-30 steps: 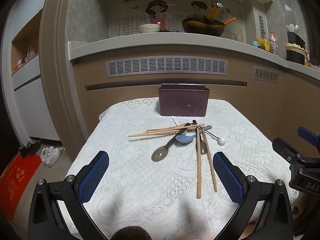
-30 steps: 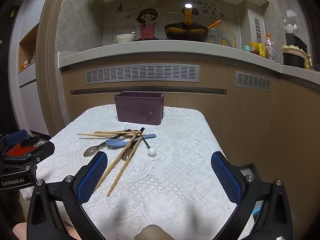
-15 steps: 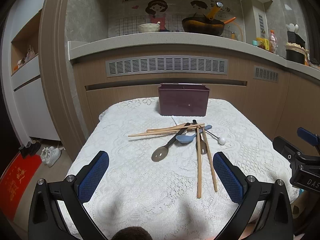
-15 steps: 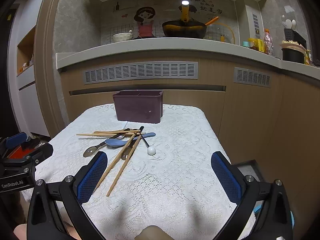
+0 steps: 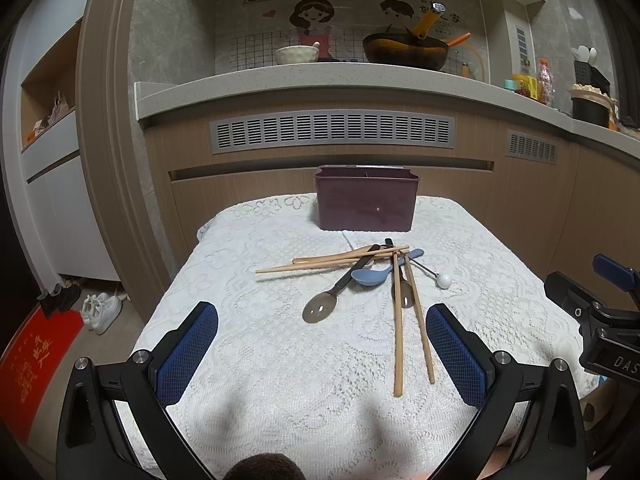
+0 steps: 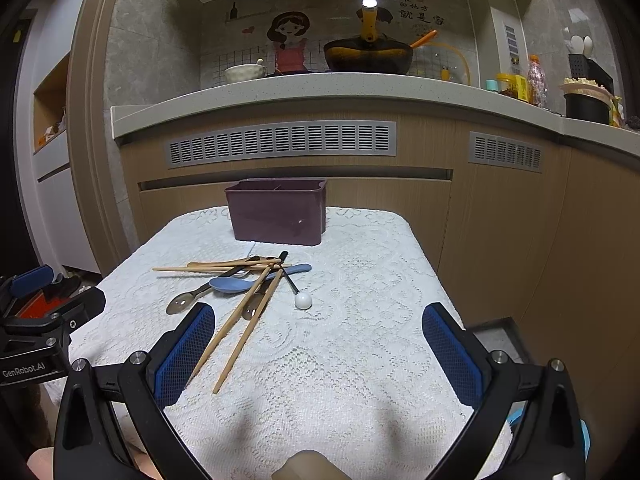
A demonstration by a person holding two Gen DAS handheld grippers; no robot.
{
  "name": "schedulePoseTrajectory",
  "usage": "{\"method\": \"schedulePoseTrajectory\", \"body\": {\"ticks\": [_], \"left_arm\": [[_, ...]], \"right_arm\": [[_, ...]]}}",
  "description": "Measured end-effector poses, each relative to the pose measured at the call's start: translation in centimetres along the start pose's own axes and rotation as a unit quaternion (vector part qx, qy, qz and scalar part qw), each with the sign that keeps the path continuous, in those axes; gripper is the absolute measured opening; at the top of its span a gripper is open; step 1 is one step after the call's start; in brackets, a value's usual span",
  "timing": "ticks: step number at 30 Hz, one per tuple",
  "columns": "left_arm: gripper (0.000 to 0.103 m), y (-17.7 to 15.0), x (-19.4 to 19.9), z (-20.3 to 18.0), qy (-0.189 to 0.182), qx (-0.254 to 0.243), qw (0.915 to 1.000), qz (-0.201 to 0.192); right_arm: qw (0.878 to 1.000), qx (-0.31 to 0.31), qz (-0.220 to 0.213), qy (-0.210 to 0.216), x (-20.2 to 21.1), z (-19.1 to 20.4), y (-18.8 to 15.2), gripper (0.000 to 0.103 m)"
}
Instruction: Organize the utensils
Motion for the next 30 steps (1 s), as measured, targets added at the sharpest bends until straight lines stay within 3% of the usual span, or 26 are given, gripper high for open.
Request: {"method": "schedulePoseTrajectory", "body": {"ticks": [30], "left_arm": [[0.103,-0.05,0.35,-0.10,-0.003,-0.002,1.0000,0.001]], "right_arm": [[1.000,0.002,-0.006,-0.003,0.44,0.18,0.19,0.103]]}}
Point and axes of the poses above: each gripper's, at about its wrist camera, not at the fingertips, and x roughly against the way its jaws point, z to its left, y to its top, the point moved 6 cm from there along -x, roughly the way its jaws point, and after that the axes turned 1 degree about z, right-handed, at the moved point
